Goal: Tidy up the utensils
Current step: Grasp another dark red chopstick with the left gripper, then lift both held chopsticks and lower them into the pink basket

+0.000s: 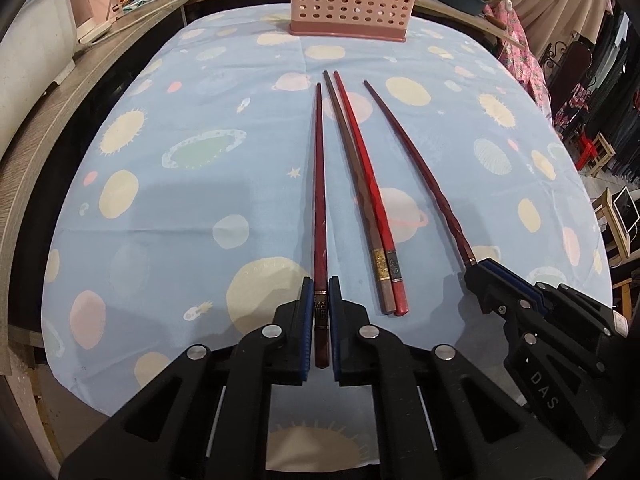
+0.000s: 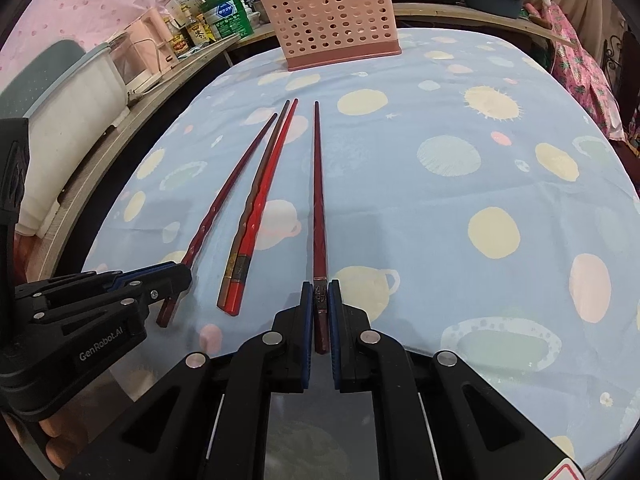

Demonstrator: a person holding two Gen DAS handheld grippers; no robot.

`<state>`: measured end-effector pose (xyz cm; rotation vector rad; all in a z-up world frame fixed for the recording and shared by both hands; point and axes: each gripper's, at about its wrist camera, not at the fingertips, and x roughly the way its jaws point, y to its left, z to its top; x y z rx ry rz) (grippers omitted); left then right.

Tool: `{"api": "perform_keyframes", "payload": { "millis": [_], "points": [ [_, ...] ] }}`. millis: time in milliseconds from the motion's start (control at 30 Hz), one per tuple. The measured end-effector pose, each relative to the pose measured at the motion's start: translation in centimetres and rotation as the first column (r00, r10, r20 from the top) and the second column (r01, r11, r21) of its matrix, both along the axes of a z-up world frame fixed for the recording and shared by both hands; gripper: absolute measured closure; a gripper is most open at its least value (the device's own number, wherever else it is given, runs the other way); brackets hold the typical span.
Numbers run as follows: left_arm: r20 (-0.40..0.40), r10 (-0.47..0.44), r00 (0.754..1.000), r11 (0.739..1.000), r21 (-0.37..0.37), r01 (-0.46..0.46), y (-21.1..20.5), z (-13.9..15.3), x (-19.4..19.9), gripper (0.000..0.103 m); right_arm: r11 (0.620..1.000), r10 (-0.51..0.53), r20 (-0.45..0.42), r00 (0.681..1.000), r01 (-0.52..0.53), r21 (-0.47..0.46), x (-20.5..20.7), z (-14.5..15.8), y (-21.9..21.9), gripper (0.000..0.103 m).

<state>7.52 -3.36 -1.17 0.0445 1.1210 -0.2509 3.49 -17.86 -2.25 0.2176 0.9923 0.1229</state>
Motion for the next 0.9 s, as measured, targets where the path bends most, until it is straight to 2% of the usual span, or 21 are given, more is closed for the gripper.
{"api": "perform_keyframes", "payload": {
  "millis": [233, 533, 900],
  "points": [
    [0.048, 0.016, 0.999, 0.999, -0.038, -0.014, 0.6, 2.9, 0.1, 0.096, 0.999, -0.032, 0.041, 0.999, 0.031, 0.011, 0.0, 2.0, -1.3, 0.096],
    [0.132, 0.045, 0.99, 0.995, -0.099, -0.032, 1.1, 7.4, 1.8, 0.096, 0.995, -0.078, 0.137, 0.987, 0.07, 0.064, 1.5, 6.9, -3.4, 0.096],
    [0.258, 0.089, 0.962, 0.989, -0.139, -0.054, 1.1, 13.2, 5.7, 0.096, 0.99, -0.127, 0.303, 0.945, 0.1, 0.104, 4.7, 13.9, -5.9, 0.096]
  ]
}}
